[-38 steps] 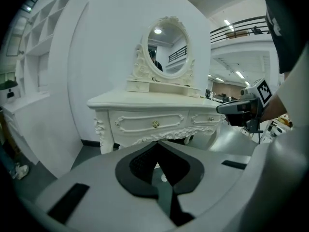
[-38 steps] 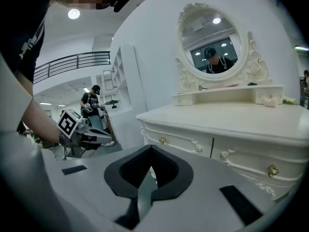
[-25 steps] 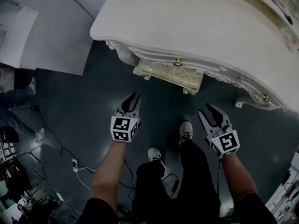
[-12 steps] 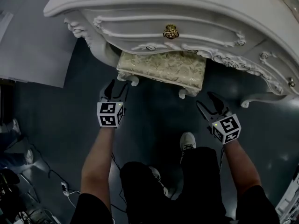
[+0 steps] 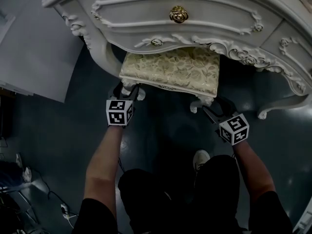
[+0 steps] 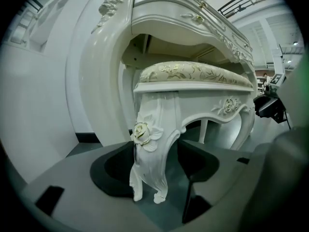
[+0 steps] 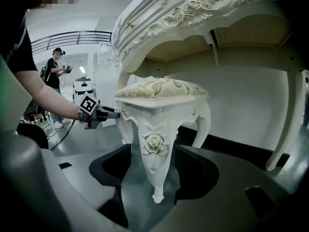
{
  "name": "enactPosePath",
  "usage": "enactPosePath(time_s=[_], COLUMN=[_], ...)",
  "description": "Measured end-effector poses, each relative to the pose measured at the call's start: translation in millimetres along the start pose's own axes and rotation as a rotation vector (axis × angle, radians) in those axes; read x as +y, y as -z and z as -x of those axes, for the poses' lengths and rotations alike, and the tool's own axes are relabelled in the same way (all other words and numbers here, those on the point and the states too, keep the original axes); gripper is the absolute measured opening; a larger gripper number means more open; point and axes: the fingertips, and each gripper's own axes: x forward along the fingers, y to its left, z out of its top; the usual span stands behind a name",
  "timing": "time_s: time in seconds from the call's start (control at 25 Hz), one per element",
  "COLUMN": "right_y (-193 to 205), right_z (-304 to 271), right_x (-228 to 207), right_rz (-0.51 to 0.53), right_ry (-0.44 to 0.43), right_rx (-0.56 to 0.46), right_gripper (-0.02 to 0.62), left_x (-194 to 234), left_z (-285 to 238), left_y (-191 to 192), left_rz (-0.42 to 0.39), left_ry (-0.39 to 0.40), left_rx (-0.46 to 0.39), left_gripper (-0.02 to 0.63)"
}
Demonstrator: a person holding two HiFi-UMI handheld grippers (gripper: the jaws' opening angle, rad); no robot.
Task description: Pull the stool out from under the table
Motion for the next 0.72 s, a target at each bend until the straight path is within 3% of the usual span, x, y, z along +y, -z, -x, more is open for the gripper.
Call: enactPosePath(time_s=[0.32,0.72], right_y=[3,8], right_z=[-13,-13], right_x=[-7,-7], right_rz=[-0.009,-0.054], right_ry=[0.013,0.037], right_rx=[0.02,0.033], right_gripper=[0.283,0.25], left_x=[1,-1], left_z=[-23,-16], left_y=[2,8], left_rz=[0.025,0.03], left_ry=[0.034,0.014], left_rx=[0.035,0.032], left_gripper=[0.279,0.275])
